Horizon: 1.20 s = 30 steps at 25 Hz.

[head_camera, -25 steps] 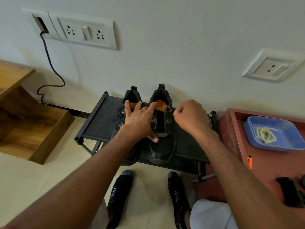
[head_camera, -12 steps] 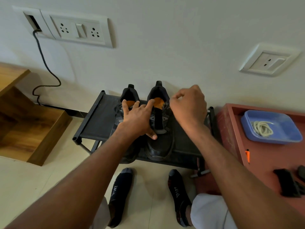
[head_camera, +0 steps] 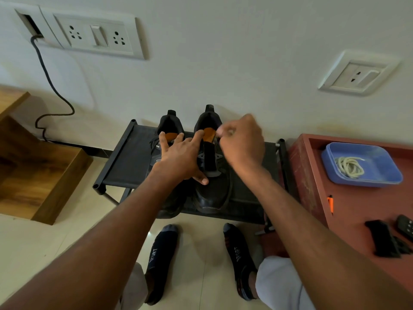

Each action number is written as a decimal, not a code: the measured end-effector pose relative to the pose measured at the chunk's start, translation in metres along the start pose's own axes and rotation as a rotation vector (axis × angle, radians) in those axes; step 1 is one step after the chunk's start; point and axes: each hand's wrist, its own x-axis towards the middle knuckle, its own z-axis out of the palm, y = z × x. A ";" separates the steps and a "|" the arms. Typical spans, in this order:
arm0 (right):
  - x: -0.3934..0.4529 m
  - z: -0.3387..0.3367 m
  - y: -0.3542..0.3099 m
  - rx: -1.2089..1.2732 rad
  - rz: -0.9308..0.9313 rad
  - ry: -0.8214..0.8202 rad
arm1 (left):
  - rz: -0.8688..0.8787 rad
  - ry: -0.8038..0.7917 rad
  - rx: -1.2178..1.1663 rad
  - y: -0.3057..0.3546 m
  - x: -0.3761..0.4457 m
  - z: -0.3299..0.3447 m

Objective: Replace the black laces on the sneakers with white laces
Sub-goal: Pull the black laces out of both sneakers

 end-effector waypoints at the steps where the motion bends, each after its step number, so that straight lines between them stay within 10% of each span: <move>1: 0.004 -0.008 -0.003 0.123 0.004 0.179 | 0.005 -0.003 -0.003 0.000 -0.001 -0.001; 3: 0.008 -0.016 -0.001 0.133 -0.099 0.230 | 0.011 -0.009 -0.005 -0.001 0.000 -0.002; 9: -0.018 0.015 0.009 -0.470 -0.281 -0.410 | 0.005 -0.013 0.000 -0.001 0.001 0.000; 17: -0.020 0.018 0.011 -0.479 -0.238 -0.433 | 0.001 -0.015 -0.015 0.000 0.000 0.001; 26: 0.012 -0.002 -0.004 0.599 0.261 -0.038 | 0.017 -0.014 -0.026 -0.003 0.002 0.002; 30: -0.004 0.023 0.016 -0.230 -0.159 -0.406 | 0.021 -0.015 -0.016 -0.005 0.002 0.002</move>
